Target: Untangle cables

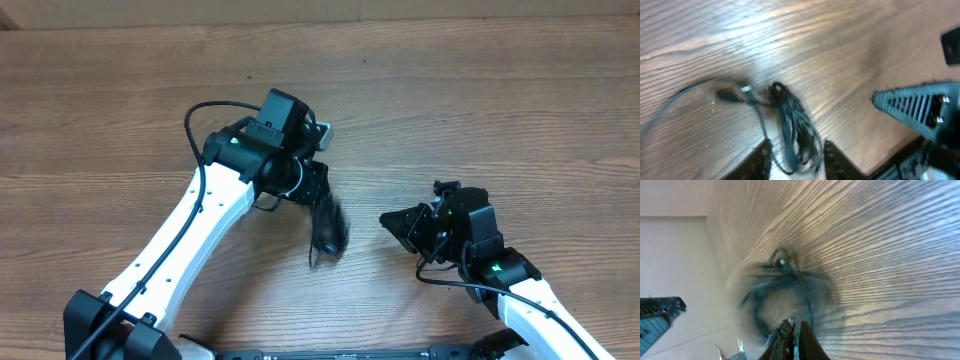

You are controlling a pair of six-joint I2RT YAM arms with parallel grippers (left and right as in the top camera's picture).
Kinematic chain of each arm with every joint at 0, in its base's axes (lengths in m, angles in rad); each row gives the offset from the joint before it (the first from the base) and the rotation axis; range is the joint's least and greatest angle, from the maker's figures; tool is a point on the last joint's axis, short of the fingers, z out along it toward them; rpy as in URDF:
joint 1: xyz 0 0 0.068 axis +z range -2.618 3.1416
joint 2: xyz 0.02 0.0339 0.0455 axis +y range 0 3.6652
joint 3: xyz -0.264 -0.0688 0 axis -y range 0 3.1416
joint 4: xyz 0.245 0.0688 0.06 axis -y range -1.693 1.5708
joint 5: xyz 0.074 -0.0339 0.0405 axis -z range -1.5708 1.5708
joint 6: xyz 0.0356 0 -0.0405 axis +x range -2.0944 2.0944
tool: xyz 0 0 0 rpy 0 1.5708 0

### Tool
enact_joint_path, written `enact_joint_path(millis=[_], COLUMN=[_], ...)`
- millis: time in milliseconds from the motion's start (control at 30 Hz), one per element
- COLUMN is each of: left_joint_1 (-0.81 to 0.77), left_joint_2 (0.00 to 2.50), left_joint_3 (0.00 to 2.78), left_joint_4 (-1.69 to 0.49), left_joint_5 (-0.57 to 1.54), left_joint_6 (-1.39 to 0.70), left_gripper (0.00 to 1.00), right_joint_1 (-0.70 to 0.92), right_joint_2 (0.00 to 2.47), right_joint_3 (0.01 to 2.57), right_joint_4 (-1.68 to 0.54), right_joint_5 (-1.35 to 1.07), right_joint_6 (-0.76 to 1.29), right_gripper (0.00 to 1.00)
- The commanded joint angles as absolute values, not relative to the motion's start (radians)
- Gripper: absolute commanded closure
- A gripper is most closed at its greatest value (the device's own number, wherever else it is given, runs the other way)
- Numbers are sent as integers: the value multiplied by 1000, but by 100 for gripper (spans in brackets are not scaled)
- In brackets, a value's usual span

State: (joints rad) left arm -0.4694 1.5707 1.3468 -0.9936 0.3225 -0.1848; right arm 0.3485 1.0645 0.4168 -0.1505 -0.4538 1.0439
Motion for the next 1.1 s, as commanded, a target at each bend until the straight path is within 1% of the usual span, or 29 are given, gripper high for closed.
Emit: enact_joint_path(millis=[0, 67, 133, 167, 300, 467, 533, 600, 700, 733, 800, 867, 933, 1000, 1067], left_joint_1=[-470, -472, -472, -472, -472, -482, -493, -510, -534, -542, -554, -563, -566, -566, -563], left_joint_2=[1545, 1545, 1545, 1545, 1545, 1555, 1563, 1577, 1603, 1616, 1647, 1681, 1717, 1759, 1787], left_joint_3=[1356, 1356, 1356, 1356, 1356, 1355, 1354, 1354, 1354, 1354, 1354, 1354, 1354, 1354, 1354], left_joint_4=[-984, -987, -992, -997, -1027, -1053, -1056, -1063, -1062, -1062, -1064, -1067, -1065, -1060, -1056], left_joint_5=[278, 278, 278, 278, 281, 281, 282, 282, 281, 280, 281, 280, 280, 281, 281], left_joint_6=[-242, -269, -289, -297, -327, -369, -427, -467, -474, -483, -516, -532, -533, -570, -615], left_gripper=[50, 37, 21, 14, 0, 0, 1, 0, 0, 2, 12, 19, 21, 27, 31], right_joint_1=[348, 348, 348, 348, 348, 348, 348, 348, 348, 348, 348, 348, 348, 348, 348], right_joint_2=[1065, 1065, 1065, 1065, 1065, 1065, 1065, 1065, 1065, 1065, 1065, 1065, 1065, 1065, 1065], right_joint_3=[412, 412, 412, 412, 412, 412, 412, 412, 412, 412, 412, 412, 412, 412, 412], right_joint_4=[-149, -149, -149, -149, -166, -216, -242, -278, -337, -353, -384, -401, -413, -421, -422], right_joint_5=[-420, -420, -420, -420, -419, -419, -411, -389, -356, -352, -348, -344, -334, -329, -329], right_joint_6=[1043, 1043, 1043, 1043, 1042, 1039, 1039, 1039, 1039, 1039, 1039, 1039, 1039, 1039, 1039], right_gripper=[96, 96, 96, 96, 96, 96, 96, 90, 88, 87, 86, 85, 85, 84, 83])
